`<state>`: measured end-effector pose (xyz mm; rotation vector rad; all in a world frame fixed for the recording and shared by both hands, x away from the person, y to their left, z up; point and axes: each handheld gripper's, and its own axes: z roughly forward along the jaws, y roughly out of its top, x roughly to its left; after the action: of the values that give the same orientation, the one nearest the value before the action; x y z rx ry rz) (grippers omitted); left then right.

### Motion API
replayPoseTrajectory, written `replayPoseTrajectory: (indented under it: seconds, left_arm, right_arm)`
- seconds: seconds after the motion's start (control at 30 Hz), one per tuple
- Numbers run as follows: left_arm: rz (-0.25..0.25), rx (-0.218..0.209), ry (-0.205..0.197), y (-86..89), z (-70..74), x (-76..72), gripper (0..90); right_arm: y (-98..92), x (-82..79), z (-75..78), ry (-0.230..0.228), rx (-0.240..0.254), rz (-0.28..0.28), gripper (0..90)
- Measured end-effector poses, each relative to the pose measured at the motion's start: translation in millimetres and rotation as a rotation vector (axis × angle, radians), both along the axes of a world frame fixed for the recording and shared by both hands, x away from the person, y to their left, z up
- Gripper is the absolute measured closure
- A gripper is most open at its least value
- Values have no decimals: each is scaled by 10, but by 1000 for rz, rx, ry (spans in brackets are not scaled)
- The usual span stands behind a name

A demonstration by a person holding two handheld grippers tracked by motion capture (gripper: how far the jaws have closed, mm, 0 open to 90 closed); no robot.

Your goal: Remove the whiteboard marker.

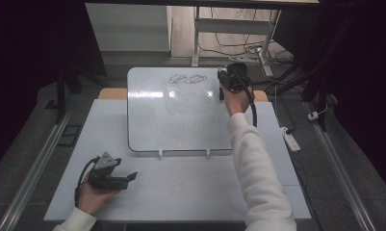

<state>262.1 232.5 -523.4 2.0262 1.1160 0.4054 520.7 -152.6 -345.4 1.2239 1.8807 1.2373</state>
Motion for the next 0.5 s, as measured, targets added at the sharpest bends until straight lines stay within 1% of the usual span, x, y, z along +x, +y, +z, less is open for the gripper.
replayPoseTrajectory:
  seconds: [0.13, 0.17, 0.27, 0.33, 0.4, 0.43, 0.5]
  left_arm:
    - [9, -24, -17, 28, 22, -6, 185]
    - [15, -39, -27, 38, 34, -11, 187]
    - [23, -49, -42, 43, 52, -22, 189]
    - [29, -70, -53, 47, 77, -27, 192]
    - [30, -90, -77, 40, 118, -36, 204]
    - [30, -95, -83, 31, 146, -38, 212]
    - [29, -53, -101, -13, 233, -33, 214]
  right_arm:
    - [-60, -101, 13, -36, 22, 28, 807]
    - [-75, -120, 8, -40, 29, 35, 806]
    - [-124, -174, -3, -50, 44, 48, 806]
    - [-165, -217, -11, -55, 55, 57, 806]
    - [-217, -267, -22, -55, 82, 69, 806]
    - [-243, -298, -29, -55, 92, 76, 806]
    - [-296, -372, -45, -60, 108, 90, 806]
